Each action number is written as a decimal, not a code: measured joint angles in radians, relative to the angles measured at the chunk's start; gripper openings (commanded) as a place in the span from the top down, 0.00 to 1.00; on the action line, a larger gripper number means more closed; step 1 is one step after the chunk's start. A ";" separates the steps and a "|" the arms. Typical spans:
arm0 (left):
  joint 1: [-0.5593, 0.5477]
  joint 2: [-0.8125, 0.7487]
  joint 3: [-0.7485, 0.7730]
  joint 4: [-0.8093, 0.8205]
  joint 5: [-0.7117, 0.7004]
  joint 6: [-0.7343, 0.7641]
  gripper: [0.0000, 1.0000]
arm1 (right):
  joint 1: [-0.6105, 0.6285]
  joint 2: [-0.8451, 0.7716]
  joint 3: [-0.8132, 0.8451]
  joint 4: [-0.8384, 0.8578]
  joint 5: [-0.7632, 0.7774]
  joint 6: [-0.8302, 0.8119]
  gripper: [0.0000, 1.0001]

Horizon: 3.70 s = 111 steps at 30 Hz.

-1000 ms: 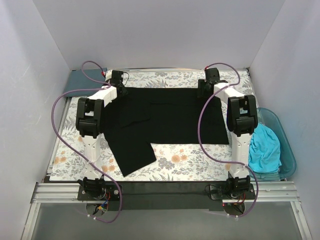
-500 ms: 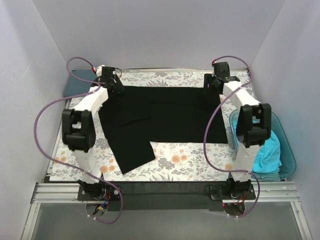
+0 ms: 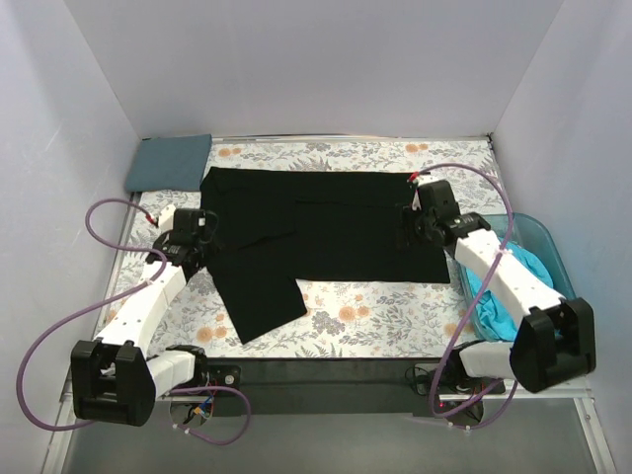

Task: Fold and stack the t-shirts
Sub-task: Fold the tshirt

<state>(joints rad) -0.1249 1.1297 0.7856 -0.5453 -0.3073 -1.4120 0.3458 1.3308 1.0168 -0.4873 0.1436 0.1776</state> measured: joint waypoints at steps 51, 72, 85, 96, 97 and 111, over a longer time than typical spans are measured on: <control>0.108 0.244 -0.105 -0.013 -0.042 -0.066 1.00 | 0.017 -0.182 -0.230 -0.106 0.039 0.053 0.38; 0.220 0.175 -0.142 -0.026 -0.047 -0.046 1.00 | 0.021 -0.032 -0.300 -0.186 0.151 0.199 0.51; 0.220 0.168 -0.143 -0.023 -0.044 -0.042 1.00 | 0.019 -0.019 -0.356 -0.154 0.145 0.243 0.58; 0.220 0.168 -0.145 -0.023 -0.036 -0.042 1.00 | -0.037 -0.042 -0.390 -0.106 0.050 0.243 0.81; 0.220 0.168 -0.145 -0.023 -0.034 -0.042 1.00 | -0.043 -0.041 -0.390 -0.103 0.044 0.241 0.83; 0.220 0.123 -0.059 -0.145 -0.020 -0.050 1.00 | -0.063 -0.059 -0.382 -0.125 0.033 0.211 0.99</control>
<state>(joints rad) 0.0952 1.2526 0.7269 -0.6907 -0.3275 -1.4624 0.2832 1.2720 0.6350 -0.6125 0.1768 0.3885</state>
